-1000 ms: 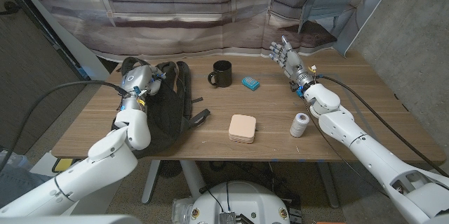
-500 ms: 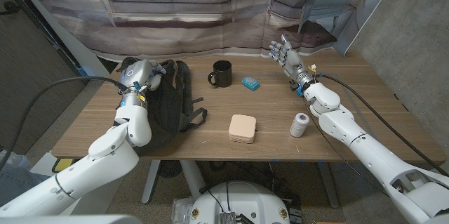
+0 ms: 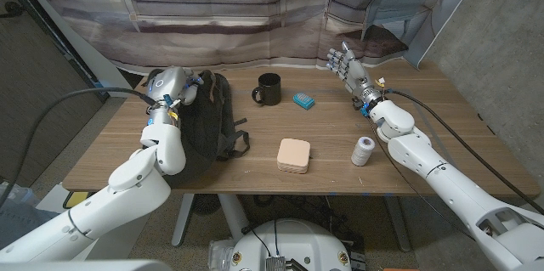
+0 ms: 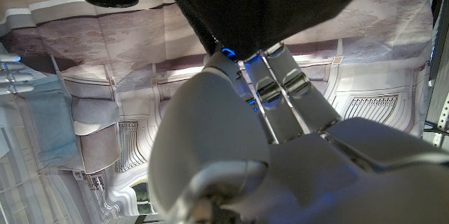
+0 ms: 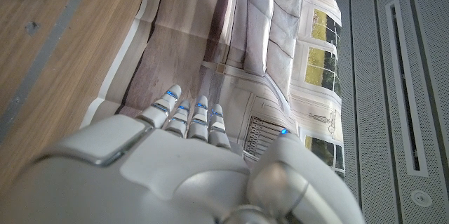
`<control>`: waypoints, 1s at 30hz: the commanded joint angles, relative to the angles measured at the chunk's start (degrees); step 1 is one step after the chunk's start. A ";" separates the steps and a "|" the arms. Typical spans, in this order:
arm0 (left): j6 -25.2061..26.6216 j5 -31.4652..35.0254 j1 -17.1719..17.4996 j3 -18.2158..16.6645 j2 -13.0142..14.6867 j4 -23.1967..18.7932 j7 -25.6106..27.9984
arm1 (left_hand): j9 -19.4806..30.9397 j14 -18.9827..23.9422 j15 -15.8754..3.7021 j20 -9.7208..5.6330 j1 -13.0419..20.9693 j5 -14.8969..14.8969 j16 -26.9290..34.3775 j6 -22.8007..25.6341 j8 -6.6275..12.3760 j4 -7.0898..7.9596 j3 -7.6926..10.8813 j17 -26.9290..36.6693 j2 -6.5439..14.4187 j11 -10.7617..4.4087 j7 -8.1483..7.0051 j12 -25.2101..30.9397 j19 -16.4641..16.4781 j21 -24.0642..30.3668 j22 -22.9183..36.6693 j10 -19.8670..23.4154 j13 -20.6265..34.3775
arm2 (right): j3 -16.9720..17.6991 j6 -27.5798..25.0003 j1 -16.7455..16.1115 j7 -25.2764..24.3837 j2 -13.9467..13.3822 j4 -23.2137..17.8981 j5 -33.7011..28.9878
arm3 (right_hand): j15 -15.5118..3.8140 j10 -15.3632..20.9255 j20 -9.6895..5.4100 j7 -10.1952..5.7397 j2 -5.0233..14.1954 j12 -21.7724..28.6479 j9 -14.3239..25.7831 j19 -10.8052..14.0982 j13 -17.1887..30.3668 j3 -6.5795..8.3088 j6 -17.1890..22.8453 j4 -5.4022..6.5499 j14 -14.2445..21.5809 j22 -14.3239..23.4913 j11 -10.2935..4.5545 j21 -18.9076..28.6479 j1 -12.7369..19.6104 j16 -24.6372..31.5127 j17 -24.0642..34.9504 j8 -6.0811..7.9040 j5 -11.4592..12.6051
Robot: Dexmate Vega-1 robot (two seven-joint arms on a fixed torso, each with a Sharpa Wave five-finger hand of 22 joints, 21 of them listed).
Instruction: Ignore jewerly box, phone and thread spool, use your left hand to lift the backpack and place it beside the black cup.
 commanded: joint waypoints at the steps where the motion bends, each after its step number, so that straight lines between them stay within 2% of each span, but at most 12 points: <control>1: -0.27 0.54 1.59 -1.72 0.31 -1.57 -0.48 | 0.10 1.81 -2.80 -2.52 -0.05 0.40 0.05 0.62 0.22 -0.01 0.43 0.24 0.17 -0.23 0.14 -0.10 -0.17 0.40 0.04 0.92 0.41 | 0.22 -0.69 -0.90 -0.31 -0.79 -1.45 0.15 | 0.02 0.37 -0.04 0.07 0.39 -0.03 0.24 0.32 0.25 -0.33 0.32 -0.05 0.57 0.29 -0.22 -0.04 0.56 -0.27 0.31 -0.07 -0.12; 15: 0.25 1.67 1.88 -3.03 0.67 -3.61 -1.73 | -0.02 2.26 -2.80 -2.52 -0.22 0.40 0.12 1.07 0.32 -0.03 0.56 0.89 0.09 -0.26 0.03 -0.38 -0.44 1.30 -0.03 1.38 1.22 | 0.34 -0.25 -1.34 -0.20 -0.98 -1.92 0.15 | 0.09 0.38 -0.04 0.05 0.55 -0.03 0.24 0.31 0.25 -0.30 0.35 -0.10 0.54 0.30 -0.23 -0.05 0.70 -0.29 0.30 -0.07 -0.18; 25: -0.62 1.70 1.36 -3.39 -0.19 -3.27 -2.05 | -0.09 2.21 -2.78 -2.54 -0.32 0.40 0.04 0.52 0.04 -0.05 0.62 1.31 0.01 0.00 -0.18 -0.89 -0.69 1.86 -0.06 0.90 1.73 | 0.59 -0.58 -1.81 -0.73 -1.24 -2.66 0.28 | -0.01 0.34 -0.07 0.05 0.67 -0.06 0.24 0.33 0.25 -0.28 0.35 -0.16 0.55 0.30 -0.23 -0.04 0.84 -0.28 0.30 -0.08 -0.23; 30: -0.99 1.58 1.05 -3.67 -0.40 -3.31 -2.46 | -0.11 2.09 -2.78 -2.54 -0.45 0.40 -0.05 0.55 0.03 -0.01 0.66 1.53 -0.02 -0.41 -0.29 -1.09 -0.90 2.15 -0.08 0.89 1.98 | 0.59 -0.69 -1.87 -0.75 -1.45 -2.89 0.14 | 0.06 0.37 -0.07 0.05 0.72 -0.05 0.24 0.34 0.25 -0.27 0.32 -0.18 0.57 0.30 -0.07 -0.04 0.89 -0.28 0.30 -0.10 -0.25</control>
